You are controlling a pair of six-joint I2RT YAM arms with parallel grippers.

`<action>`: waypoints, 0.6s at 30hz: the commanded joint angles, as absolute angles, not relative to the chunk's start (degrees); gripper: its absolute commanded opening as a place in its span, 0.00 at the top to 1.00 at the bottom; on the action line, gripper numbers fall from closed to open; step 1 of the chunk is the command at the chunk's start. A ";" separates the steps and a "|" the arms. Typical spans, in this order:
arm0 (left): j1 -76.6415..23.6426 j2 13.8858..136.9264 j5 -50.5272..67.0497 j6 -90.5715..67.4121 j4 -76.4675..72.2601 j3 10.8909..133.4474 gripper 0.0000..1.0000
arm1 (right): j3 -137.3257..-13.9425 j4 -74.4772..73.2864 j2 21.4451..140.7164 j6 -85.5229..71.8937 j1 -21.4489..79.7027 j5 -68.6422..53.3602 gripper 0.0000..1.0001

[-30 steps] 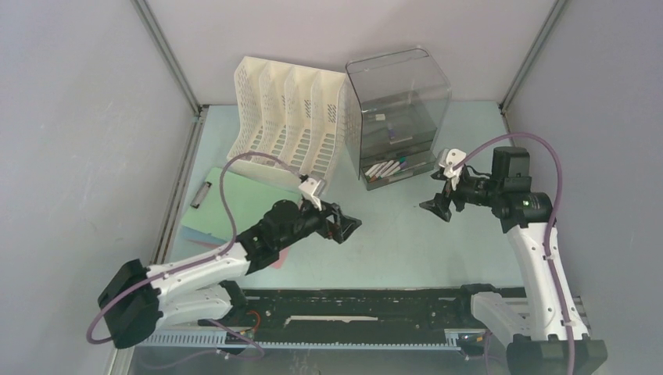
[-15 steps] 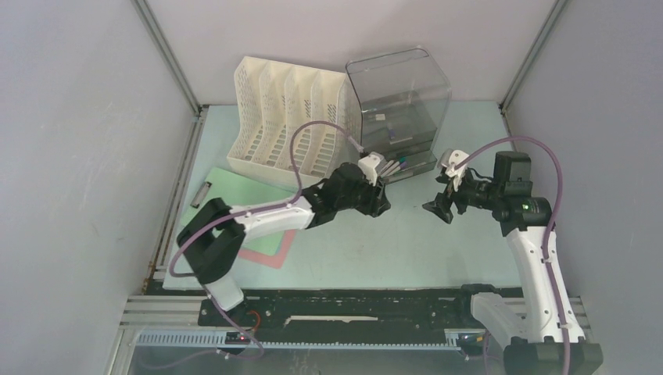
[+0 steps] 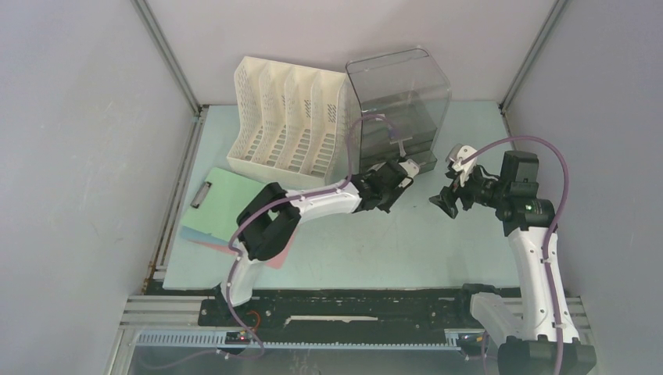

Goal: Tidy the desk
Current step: Close the drawer in the storage box.

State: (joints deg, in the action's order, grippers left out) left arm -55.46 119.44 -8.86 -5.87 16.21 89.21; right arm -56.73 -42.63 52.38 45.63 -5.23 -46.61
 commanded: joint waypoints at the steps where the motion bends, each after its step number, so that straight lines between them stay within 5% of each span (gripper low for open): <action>1: -55.92 122.48 -20.87 2.89 20.39 95.37 0.96 | -56.74 -41.12 52.17 44.47 -5.71 -47.27 0.17; 12: -55.83 129.59 -37.01 12.20 17.64 102.17 0.39 | -56.73 -41.33 51.93 44.65 -6.39 -48.37 0.17; 18: -55.39 130.52 -35.90 13.68 16.00 104.97 0.29 | -56.77 -41.37 51.83 44.74 -6.65 -48.76 0.18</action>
